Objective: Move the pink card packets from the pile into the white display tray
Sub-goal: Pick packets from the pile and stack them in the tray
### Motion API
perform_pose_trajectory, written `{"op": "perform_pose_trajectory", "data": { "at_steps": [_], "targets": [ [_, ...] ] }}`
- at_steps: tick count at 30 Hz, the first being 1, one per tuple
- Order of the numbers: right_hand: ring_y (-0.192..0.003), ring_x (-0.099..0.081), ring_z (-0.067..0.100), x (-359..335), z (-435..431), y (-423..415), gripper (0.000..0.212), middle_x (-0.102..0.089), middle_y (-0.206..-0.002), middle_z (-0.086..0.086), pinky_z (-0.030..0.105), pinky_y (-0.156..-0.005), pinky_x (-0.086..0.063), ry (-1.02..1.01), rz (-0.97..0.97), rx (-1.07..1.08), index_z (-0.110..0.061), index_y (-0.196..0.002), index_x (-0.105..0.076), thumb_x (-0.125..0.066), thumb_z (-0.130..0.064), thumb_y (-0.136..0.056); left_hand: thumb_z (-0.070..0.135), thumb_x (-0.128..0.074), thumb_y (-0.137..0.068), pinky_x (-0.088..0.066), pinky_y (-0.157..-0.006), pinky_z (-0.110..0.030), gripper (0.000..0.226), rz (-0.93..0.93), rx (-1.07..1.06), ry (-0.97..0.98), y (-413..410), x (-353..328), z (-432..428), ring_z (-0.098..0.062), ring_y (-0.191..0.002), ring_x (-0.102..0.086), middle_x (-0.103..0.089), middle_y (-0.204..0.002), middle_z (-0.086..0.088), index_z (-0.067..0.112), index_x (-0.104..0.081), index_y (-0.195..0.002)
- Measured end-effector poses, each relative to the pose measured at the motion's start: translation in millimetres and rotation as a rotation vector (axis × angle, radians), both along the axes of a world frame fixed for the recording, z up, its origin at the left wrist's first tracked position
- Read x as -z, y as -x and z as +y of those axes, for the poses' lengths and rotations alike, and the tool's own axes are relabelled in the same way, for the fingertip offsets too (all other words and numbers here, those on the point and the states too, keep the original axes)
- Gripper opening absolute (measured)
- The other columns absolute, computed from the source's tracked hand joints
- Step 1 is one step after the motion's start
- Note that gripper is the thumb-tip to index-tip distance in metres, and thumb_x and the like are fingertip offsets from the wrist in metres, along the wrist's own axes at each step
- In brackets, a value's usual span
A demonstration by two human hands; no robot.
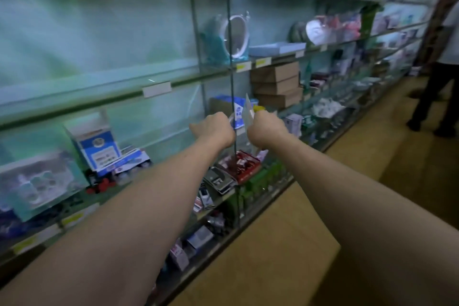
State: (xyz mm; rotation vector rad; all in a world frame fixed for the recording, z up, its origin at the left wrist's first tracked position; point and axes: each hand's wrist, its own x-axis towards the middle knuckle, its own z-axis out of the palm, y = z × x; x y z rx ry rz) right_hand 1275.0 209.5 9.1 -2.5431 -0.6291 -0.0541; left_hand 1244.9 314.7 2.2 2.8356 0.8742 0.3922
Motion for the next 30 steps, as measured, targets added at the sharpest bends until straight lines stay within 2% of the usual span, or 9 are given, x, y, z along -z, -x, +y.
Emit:
{"op": "perform_pose_trajectory", "data": {
  "at_steps": [3,7,9,12,16,19,21,26,30],
  "targets": [
    [-0.114,-0.054,0.037,19.7,-27.7,-23.2,0.027,-0.056,-0.123,0.022,0.037,-0.086,-0.045,0.024,0.047,0.081,0.002,-0.116,-0.05,-0.046,-0.009,-0.092,0.028,-0.051,-0.092,-0.033,-0.1,-0.038,0.027,0.034,0.064,0.001,-23.7,16.4,-27.5,-0.028,-0.116,-0.056,-0.061,-0.123,-0.01,0.015,-0.061,-0.114],
    [-0.079,-0.056,0.029,46.7,-61.6,-61.7,0.014,-0.053,-0.084,0.011,0.034,-0.065,-0.045,0.076,0.13,0.178,-0.005,-0.087,-0.048,-0.044,-0.014,-0.097,0.03,-0.051,-0.092,-0.028,-0.104,-0.038,0.033,0.084,0.145,0.019,-64.4,38.3,-60.7,-0.028,-0.121,-0.052,-0.057,-0.129,-0.01,0.013,-0.057,-0.119],
    [-0.08,-0.057,0.03,56.0,-78.5,-82.6,0.011,-0.049,-0.08,0.009,0.036,-0.067,-0.047,0.1,0.166,0.232,-0.007,-0.086,-0.042,-0.045,-0.011,-0.096,0.03,-0.051,-0.092,-0.027,-0.106,-0.039,0.034,0.109,0.177,0.018,-89.9,48.9,-76.4,-0.028,-0.122,-0.05,-0.056,-0.131,-0.011,0.013,-0.055,-0.121],
    [-0.082,-0.062,0.029,66.0,-105.4,-115.5,0.009,-0.057,-0.083,0.012,0.037,-0.065,-0.049,0.152,0.225,0.295,-0.006,-0.084,-0.046,-0.049,-0.004,-0.093,0.029,-0.052,-0.093,-0.029,-0.108,-0.042,0.027,0.153,0.221,0.029,-134.9,64.4,-99.5,-0.028,-0.118,-0.053,-0.059,-0.125,-0.01,0.014,-0.059,-0.114],
    [-0.061,-0.06,0.023,78.3,-134.9,-163.5,0.013,-0.058,-0.072,0.011,0.035,-0.057,-0.051,0.163,0.279,0.36,-0.006,-0.078,-0.049,-0.049,-0.006,-0.091,0.031,-0.05,-0.095,-0.026,-0.106,-0.042,0.014,0.183,0.256,0.091,-192.9,79.0,-123.5,-0.028,-0.115,-0.053,-0.061,-0.119,-0.008,0.018,-0.054,-0.1],
    [-0.077,-0.065,0.026,86.8,-152.6,-197.3,0.009,-0.059,-0.078,0.011,0.039,-0.075,-0.058,0.135,0.299,0.381,-0.006,-0.087,-0.051,-0.047,-0.009,-0.094,0.025,-0.049,-0.095,-0.029,-0.1,-0.039,0.009,0.189,0.284,0.107,-230.2,86.8,-137.4,-0.027,-0.113,-0.054,-0.06,-0.118,-0.007,0.019,-0.053,-0.1],
    [-0.084,-0.066,0.027,91.9,-160.9,-218.6,0.013,-0.058,-0.079,0.01,0.041,-0.081,-0.057,0.116,0.319,0.377,-0.008,-0.082,-0.048,-0.047,-0.011,-0.095,0.02,-0.051,-0.093,-0.029,-0.102,-0.041,0.003,0.197,0.293,0.123,-253.2,89.4,-143.4,-0.028,-0.112,-0.055,-0.061,-0.116,-0.008,0.019,-0.051,-0.096],
    [-0.09,-0.064,0.028,103.9,-171.0,-271.7,0.002,-0.057,-0.084,0.01,0.042,-0.083,-0.056,0.106,0.326,0.39,-0.007,-0.09,-0.05,-0.052,-0.007,-0.092,0.019,-0.052,-0.092,-0.028,-0.102,-0.04,0.004,0.212,0.289,0.142,-300.4,92.6,-147.9,-0.028,-0.111,-0.055,-0.062,-0.113,-0.008,0.018,-0.048,-0.092],
    [-0.09,-0.063,0.027,106.8,-172.5,-307.7,0.003,-0.057,-0.085,0.01,0.041,-0.083,-0.056,0.1,0.349,0.358,-0.007,-0.095,-0.051,-0.052,-0.009,-0.093,0.019,-0.051,-0.092,-0.025,-0.106,-0.041,0.012,0.232,0.259,0.137,-333.4,94.6,-144.7,-0.028,-0.115,-0.054,-0.061,-0.118,-0.008,0.016,-0.055,-0.102]
  ]
}}
